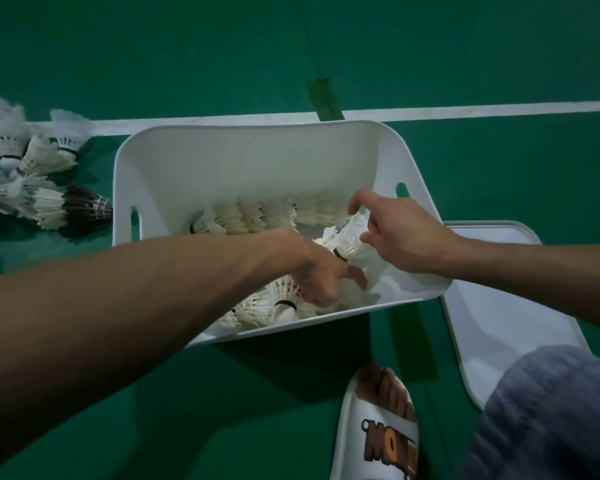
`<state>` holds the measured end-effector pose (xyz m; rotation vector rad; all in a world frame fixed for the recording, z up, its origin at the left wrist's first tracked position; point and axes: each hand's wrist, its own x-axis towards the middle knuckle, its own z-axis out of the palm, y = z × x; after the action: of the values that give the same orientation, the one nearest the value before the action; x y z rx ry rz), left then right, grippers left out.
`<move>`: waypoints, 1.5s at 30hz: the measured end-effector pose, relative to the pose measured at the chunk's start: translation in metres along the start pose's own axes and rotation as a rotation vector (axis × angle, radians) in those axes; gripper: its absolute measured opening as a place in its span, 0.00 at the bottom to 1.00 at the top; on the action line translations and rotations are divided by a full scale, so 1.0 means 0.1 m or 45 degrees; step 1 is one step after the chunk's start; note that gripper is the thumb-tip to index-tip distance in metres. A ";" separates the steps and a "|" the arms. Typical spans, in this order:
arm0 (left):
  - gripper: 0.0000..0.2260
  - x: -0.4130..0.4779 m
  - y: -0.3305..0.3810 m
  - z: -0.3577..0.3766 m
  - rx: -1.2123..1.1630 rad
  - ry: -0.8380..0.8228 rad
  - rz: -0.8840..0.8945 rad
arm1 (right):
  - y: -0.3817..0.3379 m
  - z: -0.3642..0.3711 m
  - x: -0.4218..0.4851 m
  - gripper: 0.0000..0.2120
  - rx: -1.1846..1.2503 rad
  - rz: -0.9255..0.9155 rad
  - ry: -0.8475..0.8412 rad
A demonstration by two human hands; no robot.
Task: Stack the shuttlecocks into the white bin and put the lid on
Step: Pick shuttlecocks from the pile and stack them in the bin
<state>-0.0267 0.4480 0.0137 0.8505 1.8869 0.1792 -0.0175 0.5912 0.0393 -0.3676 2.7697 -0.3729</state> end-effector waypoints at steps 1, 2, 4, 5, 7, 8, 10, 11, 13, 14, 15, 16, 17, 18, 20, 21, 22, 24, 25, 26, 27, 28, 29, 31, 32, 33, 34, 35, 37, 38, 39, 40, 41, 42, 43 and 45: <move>0.34 0.01 -0.01 -0.01 -0.001 0.013 0.000 | 0.00 0.00 0.00 0.14 0.000 -0.005 0.012; 0.31 0.01 -0.03 -0.02 -0.012 0.026 0.000 | 0.00 -0.01 0.00 0.13 0.007 -0.009 0.026; 0.28 0.01 -0.07 -0.05 -0.052 0.043 -0.003 | 0.00 -0.03 0.00 0.12 0.032 -0.017 0.060; 0.28 0.00 -0.09 -0.06 -0.069 0.039 -0.002 | -0.01 -0.04 -0.01 0.12 0.043 -0.019 0.076; 0.28 -0.03 -0.10 -0.06 -0.083 0.028 0.019 | -0.02 -0.06 -0.02 0.12 0.066 -0.020 0.103; 0.28 -0.03 -0.11 -0.06 -0.080 0.026 0.024 | -0.02 -0.06 -0.03 0.13 0.079 -0.021 0.120; 0.28 -0.02 -0.13 -0.04 -0.072 0.045 0.020 | -0.03 -0.06 -0.03 0.12 0.092 -0.029 0.172; 0.28 -0.03 -0.14 -0.03 -0.071 0.050 0.019 | -0.03 -0.06 -0.03 0.12 0.095 -0.031 0.202; 0.28 -0.03 -0.17 -0.03 -0.103 0.052 0.020 | -0.02 -0.06 -0.03 0.13 0.085 -0.032 0.233; 0.27 -0.04 -0.18 -0.03 -0.129 0.056 0.022 | -0.02 -0.05 -0.03 0.13 0.069 -0.031 0.228; 0.27 -0.05 -0.19 -0.03 -0.146 0.068 0.025 | -0.01 -0.04 -0.03 0.14 0.051 -0.030 0.214; 0.27 -0.05 -0.20 -0.04 -0.150 0.079 0.026 | -0.02 -0.04 -0.02 0.15 0.036 -0.031 0.194; 0.27 -0.06 -0.20 -0.04 -0.145 0.085 0.023 | -0.02 -0.03 -0.03 0.16 0.019 -0.037 0.169; 0.27 -0.06 -0.21 -0.04 -0.135 0.086 0.018 | -0.03 -0.03 -0.04 0.18 -0.003 -0.049 0.141; 0.27 -0.05 -0.22 -0.02 -0.126 0.076 0.013 | -0.06 -0.03 -0.07 0.22 -0.054 -0.104 0.088; 0.27 -0.06 -0.22 -0.02 -0.127 0.070 0.014 | -0.08 -0.03 -0.09 0.24 -0.074 -0.133 0.063; 0.27 -0.06 -0.23 -0.02 -0.131 0.069 0.014 | -0.09 -0.04 -0.11 0.25 -0.085 -0.148 0.039; 0.28 -0.08 -0.24 -0.03 -0.133 0.084 0.014 | -0.11 -0.04 -0.12 0.27 -0.100 -0.128 -0.007; 0.28 -0.09 -0.24 -0.04 -0.132 0.093 0.012 | -0.11 -0.04 -0.11 0.28 -0.105 -0.108 -0.023; 0.28 -0.10 -0.25 -0.04 -0.136 0.100 0.009 | -0.11 -0.04 -0.10 0.27 -0.103 -0.093 -0.034; 0.28 -0.10 -0.26 -0.04 -0.143 0.101 0.009 | -0.10 -0.04 -0.09 0.27 -0.098 -0.091 -0.037; 0.29 -0.10 -0.27 -0.03 -0.144 0.097 0.010 | -0.10 -0.04 -0.08 0.26 -0.093 -0.094 -0.032; 0.29 -0.10 -0.28 -0.02 -0.143 0.091 0.009 | -0.10 -0.05 -0.07 0.26 -0.092 -0.095 -0.021; 0.29 -0.10 -0.29 -0.01 -0.154 0.084 -0.004 | -0.10 -0.06 -0.04 0.24 -0.089 -0.066 -0.006; 0.29 -0.10 -0.29 -0.01 -0.168 0.084 -0.010 | -0.10 -0.06 -0.02 0.24 -0.086 -0.045 -0.013; 0.29 -0.11 -0.28 -0.02 -0.176 0.088 -0.012 | -0.11 -0.06 -0.01 0.23 -0.087 -0.030 -0.036; 0.28 -0.11 -0.26 -0.02 -0.178 0.093 -0.009 | -0.12 -0.05 -0.01 0.23 -0.093 -0.027 -0.072; 0.28 -0.12 -0.25 -0.02 -0.179 0.095 -0.008 | -0.13 -0.04 -0.01 0.23 -0.106 -0.035 -0.110; 0.28 -0.12 -0.25 -0.02 -0.194 0.081 -0.007 | -0.15 0.00 -0.02 0.20 -0.131 -0.052 -0.163; 0.29 -0.12 -0.25 -0.02 -0.199 0.073 -0.005 | -0.16 0.02 -0.03 0.18 -0.124 -0.046 -0.171; 0.29 -0.13 -0.25 -0.02 -0.202 0.069 -0.002 | -0.16 0.04 -0.04 0.16 -0.102 -0.024 -0.176; 0.29 -0.13 -0.25 -0.02 -0.206 0.068 0.003 | -0.15 0.06 -0.05 0.15 -0.076 0.006 -0.178; 0.29 -0.14 -0.24 -0.02 -0.211 0.068 0.005 | -0.12 0.09 -0.06 0.14 -0.061 0.037 -0.189; 0.29 -0.15 -0.24 -0.02 -0.211 0.071 0.007 | -0.11 0.11 -0.07 0.14 -0.054 0.069 -0.211; 0.29 -0.16 -0.23 -0.02 -0.207 0.072 0.008 | -0.09 0.12 -0.07 0.14 -0.041 0.107 -0.238; 0.29 -0.17 -0.24 -0.01 -0.203 0.079 0.011 | -0.08 0.12 -0.05 0.13 0.049 0.203 -0.282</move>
<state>-0.0350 0.4203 0.0153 0.7518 1.8985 0.3598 -0.0066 0.5828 0.0318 -0.1655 2.5499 -0.3246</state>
